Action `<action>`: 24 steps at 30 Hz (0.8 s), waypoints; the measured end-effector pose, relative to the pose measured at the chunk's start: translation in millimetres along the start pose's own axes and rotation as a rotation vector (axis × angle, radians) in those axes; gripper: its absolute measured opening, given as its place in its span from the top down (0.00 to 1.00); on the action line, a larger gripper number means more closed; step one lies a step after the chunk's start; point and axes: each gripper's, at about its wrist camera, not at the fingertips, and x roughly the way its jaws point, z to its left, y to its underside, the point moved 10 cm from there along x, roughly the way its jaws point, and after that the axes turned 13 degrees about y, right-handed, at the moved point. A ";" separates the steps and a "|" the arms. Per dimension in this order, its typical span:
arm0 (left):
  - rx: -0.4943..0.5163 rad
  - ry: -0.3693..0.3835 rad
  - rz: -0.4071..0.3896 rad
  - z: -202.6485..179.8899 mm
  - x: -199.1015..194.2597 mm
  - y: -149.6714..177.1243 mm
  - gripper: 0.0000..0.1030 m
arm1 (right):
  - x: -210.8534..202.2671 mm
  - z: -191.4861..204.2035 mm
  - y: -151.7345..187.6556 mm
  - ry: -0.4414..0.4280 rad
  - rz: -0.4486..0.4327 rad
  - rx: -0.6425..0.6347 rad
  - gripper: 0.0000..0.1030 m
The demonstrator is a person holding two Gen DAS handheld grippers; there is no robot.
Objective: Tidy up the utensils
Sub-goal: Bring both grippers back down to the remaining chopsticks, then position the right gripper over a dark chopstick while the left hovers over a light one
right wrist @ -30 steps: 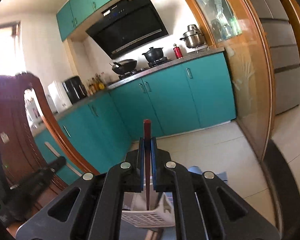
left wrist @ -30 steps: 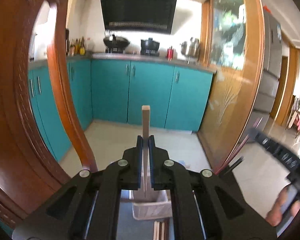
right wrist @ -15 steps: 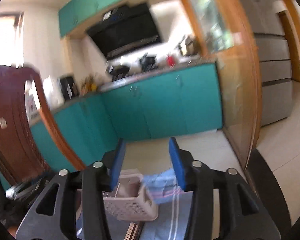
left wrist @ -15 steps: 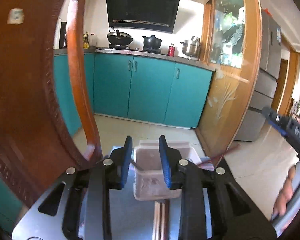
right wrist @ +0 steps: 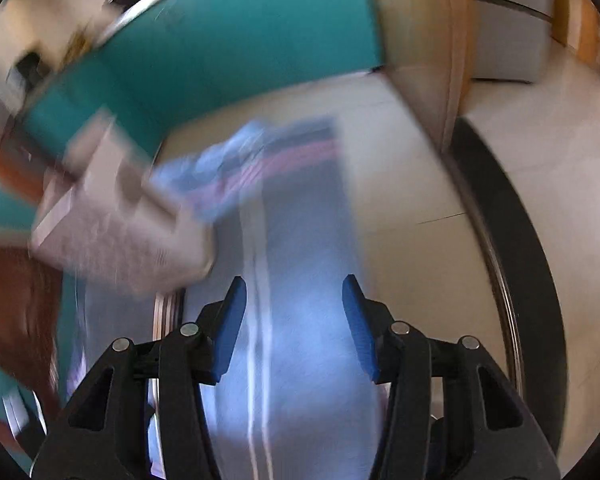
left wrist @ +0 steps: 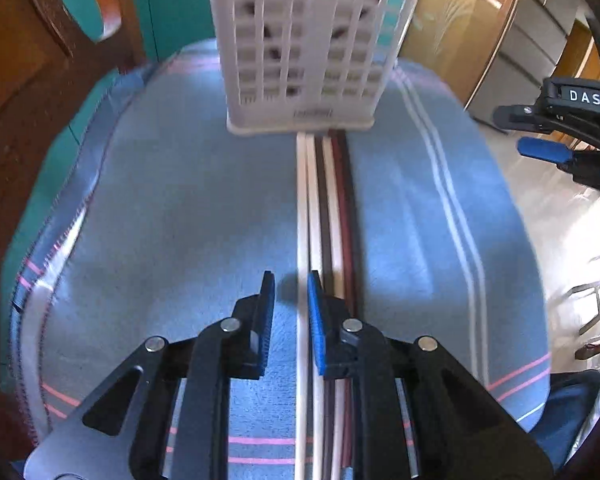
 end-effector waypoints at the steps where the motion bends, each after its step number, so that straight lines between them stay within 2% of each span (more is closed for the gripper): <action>1: 0.005 0.002 -0.005 0.0 -0.3 0.5 0.83 | 1.6 11.7 6.3 -0.002 0.004 -0.037 0.52; 6: 0.027 -0.008 0.003 -0.2 -0.6 3.5 0.80 | 15.5 68.6 41.1 -0.022 0.024 -0.206 0.52; 9: 0.023 -0.032 -0.001 2.7 -1.5 0.6 0.74 | 21.1 93.0 51.9 -0.064 0.028 -0.252 0.52; 13: -0.019 -0.060 -0.008 15.6 -7.0 2.3 0.74 | 30.1 110.7 57.9 -0.068 0.037 -0.289 0.53; 16: -0.041 -0.050 -0.008 23.5 -12.3 8.3 0.74 | 44.1 117.6 67.5 -0.042 0.065 -0.316 0.66; 18: -0.046 -0.042 -0.004 21.8 -14.6 10.2 0.74 | 44.2 121.9 68.3 -0.061 0.058 -0.318 0.79; 19: -0.048 -0.039 0.000 21.8 -14.8 14.5 0.74 | 43.1 125.3 70.0 -0.082 0.068 -0.321 0.91; 20: -0.048 -0.038 0.003 23.4 -14.2 15.7 0.74 | 43.4 126.8 69.8 -0.086 0.073 -0.324 0.95; 21: -0.045 -0.039 0.004 24.2 -13.5 15.4 0.74 | 44.7 123.7 69.9 -0.052 0.074 -0.333 0.99; 23: -0.042 -0.039 0.002 25.4 -13.6 17.5 0.74 | 50.9 115.6 69.5 -0.016 0.086 -0.323 0.99; 24: -0.045 -0.036 0.003 26.6 -14.3 17.9 0.74 | 52.2 112.7 68.4 -0.038 0.108 -0.302 0.99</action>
